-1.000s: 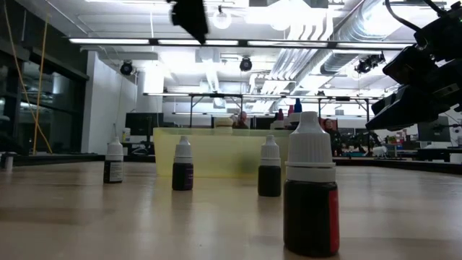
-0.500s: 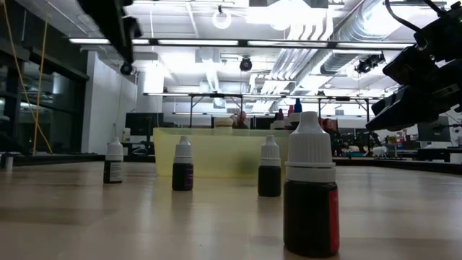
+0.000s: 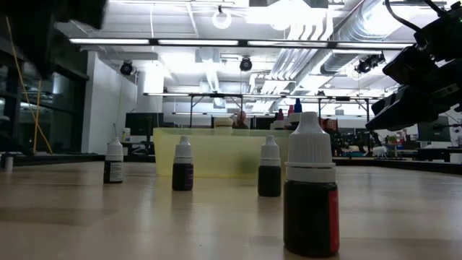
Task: Pick & Place food coloring
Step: Put the bottom left small black food coloring bottle into the yellow container
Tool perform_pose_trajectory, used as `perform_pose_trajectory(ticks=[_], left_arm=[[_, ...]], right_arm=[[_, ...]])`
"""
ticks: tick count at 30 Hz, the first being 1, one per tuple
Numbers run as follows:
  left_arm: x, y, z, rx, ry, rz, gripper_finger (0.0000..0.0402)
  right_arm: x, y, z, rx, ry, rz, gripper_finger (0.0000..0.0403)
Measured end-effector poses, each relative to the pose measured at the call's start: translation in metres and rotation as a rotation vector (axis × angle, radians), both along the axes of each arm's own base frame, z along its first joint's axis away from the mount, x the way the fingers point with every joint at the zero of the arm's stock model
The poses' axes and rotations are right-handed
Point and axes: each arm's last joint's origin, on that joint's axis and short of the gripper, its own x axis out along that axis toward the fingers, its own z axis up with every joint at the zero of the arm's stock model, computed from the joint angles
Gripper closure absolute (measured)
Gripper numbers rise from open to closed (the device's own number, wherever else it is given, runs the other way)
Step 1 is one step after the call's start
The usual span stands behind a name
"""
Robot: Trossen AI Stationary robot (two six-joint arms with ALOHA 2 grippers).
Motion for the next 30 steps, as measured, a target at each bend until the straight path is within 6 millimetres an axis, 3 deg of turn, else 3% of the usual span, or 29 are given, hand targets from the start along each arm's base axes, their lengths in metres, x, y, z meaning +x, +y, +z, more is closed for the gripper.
perform_pose_trajectory(ticks=[15,30], left_arm=[[-0.042,-0.063,-0.037,-0.112,0.192,0.346,0.0213],[-0.033,-0.106,-0.071,-0.151,0.248,0.427,0.0213]], right_arm=[[0.0,0.0,0.0,0.0,-0.001,0.0,0.0402],[0.0,0.0,0.0,0.0,-0.001,0.0,0.0402]])
